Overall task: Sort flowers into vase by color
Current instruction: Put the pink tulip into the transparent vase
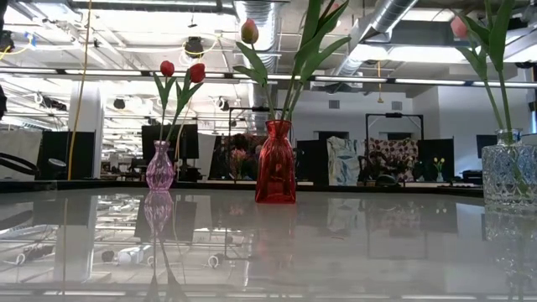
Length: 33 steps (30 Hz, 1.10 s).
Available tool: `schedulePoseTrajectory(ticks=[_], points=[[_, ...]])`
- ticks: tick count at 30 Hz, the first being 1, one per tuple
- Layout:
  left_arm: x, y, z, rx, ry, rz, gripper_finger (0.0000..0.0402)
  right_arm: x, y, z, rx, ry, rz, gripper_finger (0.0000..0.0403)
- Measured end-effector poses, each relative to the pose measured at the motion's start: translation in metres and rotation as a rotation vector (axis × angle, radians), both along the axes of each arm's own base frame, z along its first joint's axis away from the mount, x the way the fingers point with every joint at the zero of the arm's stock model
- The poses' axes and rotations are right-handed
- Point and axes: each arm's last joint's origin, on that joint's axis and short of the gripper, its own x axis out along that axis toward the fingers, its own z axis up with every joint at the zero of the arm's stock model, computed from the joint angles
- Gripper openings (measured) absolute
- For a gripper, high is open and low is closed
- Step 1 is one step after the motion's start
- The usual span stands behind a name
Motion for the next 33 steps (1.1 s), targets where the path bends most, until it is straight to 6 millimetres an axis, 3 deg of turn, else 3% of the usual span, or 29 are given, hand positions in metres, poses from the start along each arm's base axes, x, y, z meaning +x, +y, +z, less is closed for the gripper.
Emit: schedulePoseTrajectory(ticks=[9,26,33], points=[[0.000,0.000,0.000,0.000,0.001,0.000,0.0027,-0.002,0.000,-0.001,-0.004,0.021,0.004,0.0147],[0.000,0.000,-0.002,-0.002,0.014,-0.006,0.0027,-0.013,-0.011,0.006,-0.056,0.008,0.004,0.0016],[0.000,0.000,-0.002,-0.002,0.014,-0.008,0.0027,-0.015,-0.012,0.010,-0.038,-0.016,0.032,0.0024]])
